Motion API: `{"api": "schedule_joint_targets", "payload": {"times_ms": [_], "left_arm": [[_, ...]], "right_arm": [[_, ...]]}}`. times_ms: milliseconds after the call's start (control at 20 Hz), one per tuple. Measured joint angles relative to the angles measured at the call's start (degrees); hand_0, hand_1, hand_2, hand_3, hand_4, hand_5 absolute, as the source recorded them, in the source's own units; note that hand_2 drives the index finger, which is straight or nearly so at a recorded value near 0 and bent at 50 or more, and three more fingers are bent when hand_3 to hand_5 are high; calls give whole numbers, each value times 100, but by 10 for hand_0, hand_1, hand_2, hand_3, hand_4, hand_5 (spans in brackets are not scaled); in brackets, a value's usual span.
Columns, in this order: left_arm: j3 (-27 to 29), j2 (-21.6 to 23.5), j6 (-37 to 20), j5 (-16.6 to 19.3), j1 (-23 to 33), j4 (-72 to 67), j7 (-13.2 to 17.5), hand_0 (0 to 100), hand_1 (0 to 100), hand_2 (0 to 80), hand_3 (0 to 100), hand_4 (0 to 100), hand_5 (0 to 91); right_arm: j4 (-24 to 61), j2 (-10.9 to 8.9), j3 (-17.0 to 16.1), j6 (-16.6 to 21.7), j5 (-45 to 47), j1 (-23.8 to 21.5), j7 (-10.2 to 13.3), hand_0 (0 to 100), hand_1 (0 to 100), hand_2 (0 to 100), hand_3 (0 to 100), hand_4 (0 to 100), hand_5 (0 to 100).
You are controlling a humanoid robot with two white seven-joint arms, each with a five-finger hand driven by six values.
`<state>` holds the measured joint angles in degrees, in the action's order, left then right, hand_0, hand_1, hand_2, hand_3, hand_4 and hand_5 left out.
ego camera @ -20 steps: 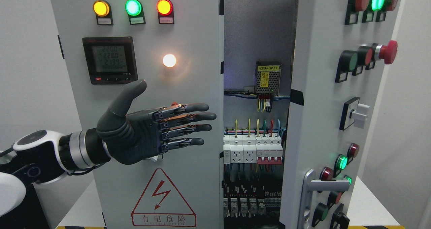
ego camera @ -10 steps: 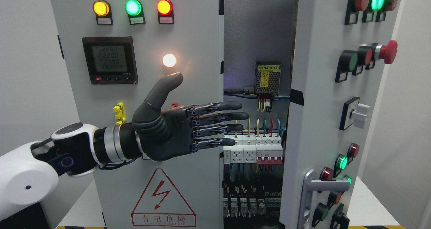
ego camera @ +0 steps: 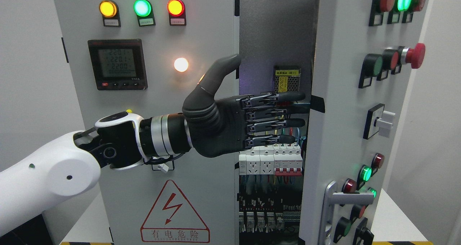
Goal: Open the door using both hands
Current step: 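Insert the left hand fingers behind the edge of the ajar door, then push the door edge away with the left hand, swinging it wide open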
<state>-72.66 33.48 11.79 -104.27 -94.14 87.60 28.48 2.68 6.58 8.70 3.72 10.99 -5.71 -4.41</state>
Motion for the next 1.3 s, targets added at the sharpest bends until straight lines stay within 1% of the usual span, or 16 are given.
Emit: {"api": "schedule_joint_targets", "payload": {"times_ms": [200,601,851,1002,1302], "left_arm": [[-28,-264,2,-3,-40,-57,-188,0,0,0,0,31,0],[-78,-665,3,17,-64,-125,-376,0,0,0,0,31,0],[-99,-871,3,50,-68,-149,-652,0,0,0,0,31,0],[-106,-1005,3,87,-68,-156,-876,0,0,0,0,31,0],[-116,-1282,8,160,-68,-161,-1162,0,0,0,0,31,0]], "right_arm": [[1,0,0,0,0,0,0,106,0,0,0,0,0],[1,-1,0,0,0,0,0,107,0,0,0,0,0],[0,-2,0,0,0,0,0,107,0,0,0,0,0],[0,-2,0,0,0,0,0,107,0,0,0,0,0],[3,-1,0,0,0,0,0,107,0,0,0,0,0]]}}
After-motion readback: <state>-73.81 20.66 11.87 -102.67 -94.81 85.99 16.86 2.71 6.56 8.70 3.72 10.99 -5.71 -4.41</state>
